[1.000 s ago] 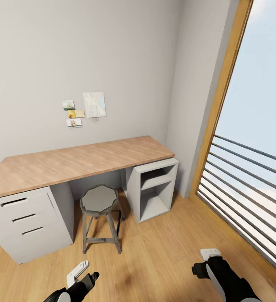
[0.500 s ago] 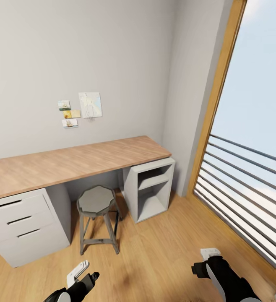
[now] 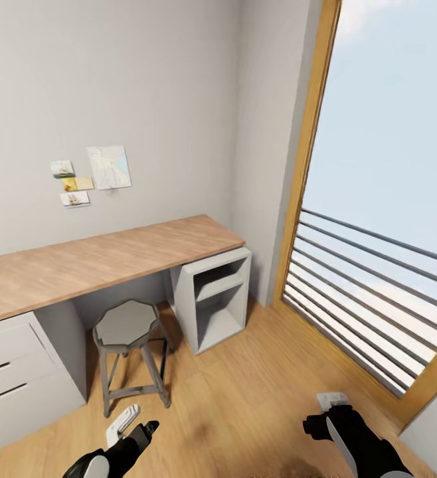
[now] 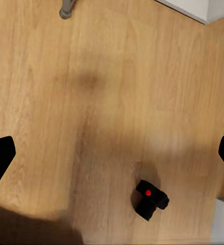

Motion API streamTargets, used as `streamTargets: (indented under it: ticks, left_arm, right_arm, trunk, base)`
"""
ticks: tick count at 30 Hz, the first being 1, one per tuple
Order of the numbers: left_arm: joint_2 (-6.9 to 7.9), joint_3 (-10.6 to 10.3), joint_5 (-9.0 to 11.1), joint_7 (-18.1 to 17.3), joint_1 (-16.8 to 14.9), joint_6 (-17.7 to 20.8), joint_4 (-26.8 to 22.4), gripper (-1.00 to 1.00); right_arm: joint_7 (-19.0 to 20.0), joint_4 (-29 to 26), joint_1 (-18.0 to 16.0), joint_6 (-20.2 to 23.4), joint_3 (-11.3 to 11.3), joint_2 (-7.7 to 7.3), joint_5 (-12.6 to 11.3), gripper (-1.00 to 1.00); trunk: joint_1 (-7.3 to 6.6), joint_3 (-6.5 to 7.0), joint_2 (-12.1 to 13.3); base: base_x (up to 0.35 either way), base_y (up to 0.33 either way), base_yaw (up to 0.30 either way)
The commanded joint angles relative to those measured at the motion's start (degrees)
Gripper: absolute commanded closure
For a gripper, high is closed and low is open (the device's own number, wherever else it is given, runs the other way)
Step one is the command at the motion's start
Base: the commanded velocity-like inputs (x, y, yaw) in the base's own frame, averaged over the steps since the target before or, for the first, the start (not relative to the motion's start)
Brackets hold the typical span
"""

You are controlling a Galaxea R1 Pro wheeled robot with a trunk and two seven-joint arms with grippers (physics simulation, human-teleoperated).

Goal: Attach the digital camera to the camera tripod in the bedroom.

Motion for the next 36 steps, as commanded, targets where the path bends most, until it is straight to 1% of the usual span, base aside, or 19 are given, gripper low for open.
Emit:
streamTargets:
  ticks: [1,7,8,13,36]
  left_arm:
    - [-0.03,0.12,0.66,0.38,0.01,0.22,-0.18,-1.00]
    - [-0.09,0.02,0.86,0.48,0.10,-0.16,-0.05,-1.00]
    - [-0.14,-0.17,0.91,0.11,0.11,-0.19,0.00,-1.00]
    - [-0.14,-0.23,0.91,0.12,0.15,-0.19,0.00,-1.00]
    - [-0.08,-0.24,0.77,0.25,0.19,-0.27,0.01,-1.00]
  right_arm:
    - [-0.03,-0.07,-0.04,0.30,0.15,-0.02,0.09,-1.00]
    - [0.06,-0.09,-0.04,0.30,0.20,-0.02,0.09,-1.00]
    - [0.08,-1.57,0.04,0.30,0.20,-0.08,0.09,-1.00]
    - [0.08,-2.00,0.11,0.30,0.22,-0.04,0.09,-1.00]
    - [0.09,-2.09,0.20,0.30,0.28,-0.02,0.17,-1.00]
  trunk:
    - [0.00,-0.06,-0.03]
    - [0.00,-0.06,-0.03]
    - [0.00,-0.06,-0.03]
    - [0.00,-0.06,-0.03]
    - [0.00,-0.12,-0.03]
  base:
    - [0.000,0.000,-0.274]
    - [0.000,0.000,-0.276]
    - [0.000,0.000,-0.276]
    - [0.000,0.000,-0.276]
    - [0.000,0.000,-0.276]
